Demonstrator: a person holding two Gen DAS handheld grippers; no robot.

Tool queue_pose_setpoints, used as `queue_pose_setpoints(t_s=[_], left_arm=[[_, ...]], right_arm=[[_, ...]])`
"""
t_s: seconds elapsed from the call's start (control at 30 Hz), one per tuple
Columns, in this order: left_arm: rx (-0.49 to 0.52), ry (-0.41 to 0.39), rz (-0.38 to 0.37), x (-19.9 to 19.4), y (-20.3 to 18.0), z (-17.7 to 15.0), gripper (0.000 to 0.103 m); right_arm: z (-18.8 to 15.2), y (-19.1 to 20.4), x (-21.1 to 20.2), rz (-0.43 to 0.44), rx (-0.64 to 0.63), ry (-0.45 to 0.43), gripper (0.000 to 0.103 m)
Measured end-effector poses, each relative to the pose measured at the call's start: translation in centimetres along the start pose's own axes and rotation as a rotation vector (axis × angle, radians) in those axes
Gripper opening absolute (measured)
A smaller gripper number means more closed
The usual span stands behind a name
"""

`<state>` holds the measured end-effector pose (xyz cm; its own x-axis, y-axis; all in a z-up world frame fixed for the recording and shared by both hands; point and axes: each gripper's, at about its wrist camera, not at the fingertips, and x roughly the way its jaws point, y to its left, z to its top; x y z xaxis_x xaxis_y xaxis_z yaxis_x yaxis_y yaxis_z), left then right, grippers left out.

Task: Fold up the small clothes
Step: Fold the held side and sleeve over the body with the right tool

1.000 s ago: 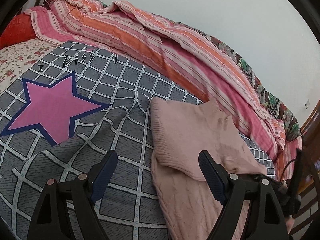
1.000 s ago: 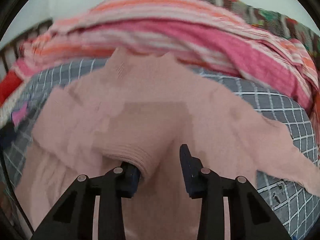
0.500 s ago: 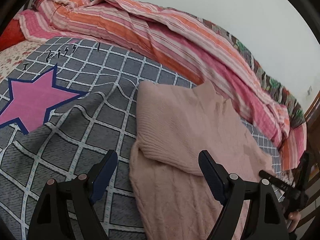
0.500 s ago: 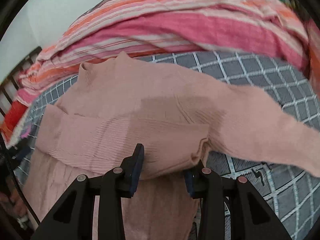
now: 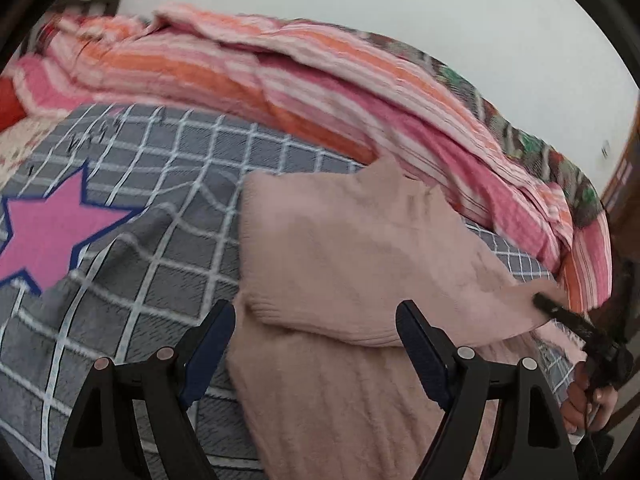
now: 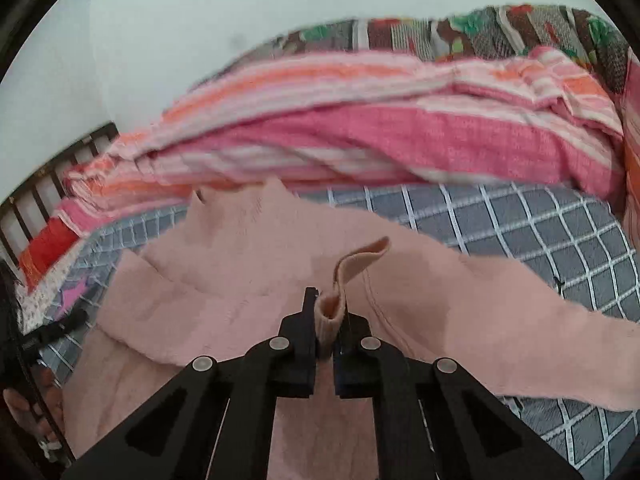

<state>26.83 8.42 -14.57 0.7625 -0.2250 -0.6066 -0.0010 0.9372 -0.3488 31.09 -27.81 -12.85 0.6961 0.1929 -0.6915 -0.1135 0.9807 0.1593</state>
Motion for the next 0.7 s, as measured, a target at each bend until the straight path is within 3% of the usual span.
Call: queue_pose_setpoints(t_s=[0.1,0.13,0.17,0.23,0.3,0.4,0.57,0.7], left_arm=[[0.022,0.001,0.000,0.4,-0.8,0.0,0.081],[0.030,0.013,0.007,0.8,-1.1,0.0,0.081],[0.036,0.019,0.013,1.0,-1.3,-0.1,0.081],[0.055,0.035,0.041,1.5,-1.7,-0.3,0.081],[0.064,0.065,0.079,2.2,-1.9,-0.6,0.081],[0.067,0.105,0.104,3.0,-1.8,-1.0,0.081],[0.085,0.107,0.126,3.1,-2.1,-1.2,0.082],[0.096,0.108,0.139,3.2,-2.4,-1.1,0.082]], right_arm=[[-0.9,-0.8,2.5,-0.048,0.021,0.164,0.009],[-1.1,-1.0,2.6,-0.049,0.022,0.171,0.009],[-1.1,-1.1,2.2,-0.044,0.022,0.163,0.011],[-1.1,-1.6,0.7,-0.078,0.008,0.127,0.036],[-1.3,-2.5,-1.2,-0.138,-0.005,0.064,0.054],[-1.5,-4.6,-3.8,-0.202,0.022,0.017,0.055],[-2.0,-8.5,-8.0,-0.283,0.084,-0.064,0.057],[-3.8,-11.8,-10.6,-0.312,0.148,-0.102,0.071]])
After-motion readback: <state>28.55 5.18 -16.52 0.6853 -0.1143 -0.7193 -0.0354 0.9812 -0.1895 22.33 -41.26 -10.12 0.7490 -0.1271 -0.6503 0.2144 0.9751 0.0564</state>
